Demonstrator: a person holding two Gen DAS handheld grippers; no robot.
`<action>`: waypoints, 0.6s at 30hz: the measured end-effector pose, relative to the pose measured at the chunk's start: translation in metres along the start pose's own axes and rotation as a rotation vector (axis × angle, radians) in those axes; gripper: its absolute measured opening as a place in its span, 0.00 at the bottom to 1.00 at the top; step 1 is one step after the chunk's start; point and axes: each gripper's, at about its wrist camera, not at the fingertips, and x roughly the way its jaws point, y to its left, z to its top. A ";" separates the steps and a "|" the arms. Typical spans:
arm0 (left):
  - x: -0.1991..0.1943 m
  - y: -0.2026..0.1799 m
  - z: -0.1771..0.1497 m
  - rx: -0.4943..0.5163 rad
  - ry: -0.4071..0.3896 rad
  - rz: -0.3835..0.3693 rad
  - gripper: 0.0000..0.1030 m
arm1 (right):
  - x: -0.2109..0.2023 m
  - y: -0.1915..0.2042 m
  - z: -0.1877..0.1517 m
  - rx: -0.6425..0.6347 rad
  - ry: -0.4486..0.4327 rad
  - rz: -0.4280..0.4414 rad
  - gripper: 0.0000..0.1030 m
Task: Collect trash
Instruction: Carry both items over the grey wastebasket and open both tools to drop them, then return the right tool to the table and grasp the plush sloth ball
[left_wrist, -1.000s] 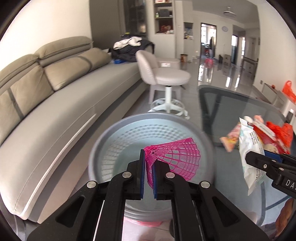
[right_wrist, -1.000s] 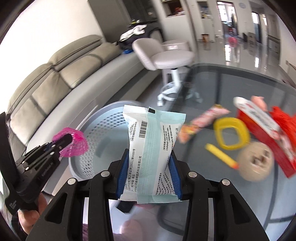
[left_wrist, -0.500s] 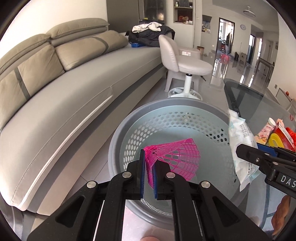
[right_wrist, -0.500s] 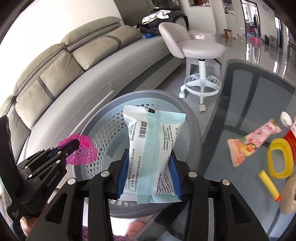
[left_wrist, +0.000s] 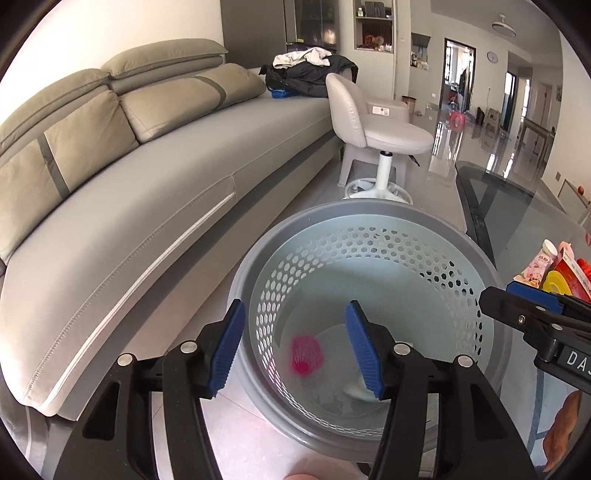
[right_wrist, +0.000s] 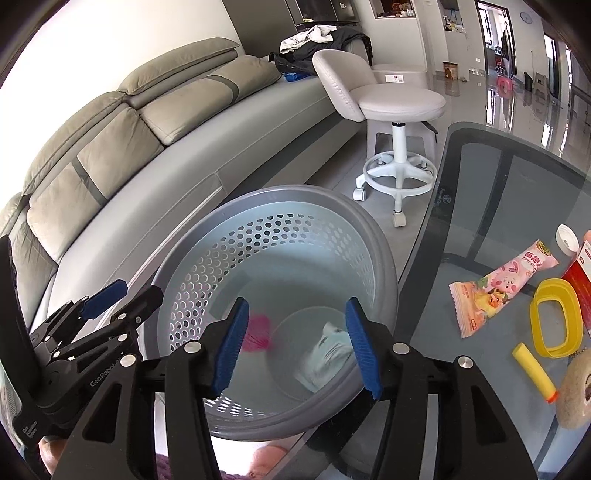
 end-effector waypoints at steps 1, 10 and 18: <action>0.000 0.000 0.000 0.001 -0.001 0.001 0.54 | 0.000 0.000 -0.001 0.000 -0.001 -0.001 0.51; 0.001 0.003 0.002 -0.014 0.002 0.001 0.55 | -0.004 0.003 -0.005 0.010 -0.002 -0.002 0.51; -0.007 0.000 -0.001 -0.015 -0.014 -0.014 0.62 | -0.015 0.002 -0.017 0.023 -0.011 -0.019 0.51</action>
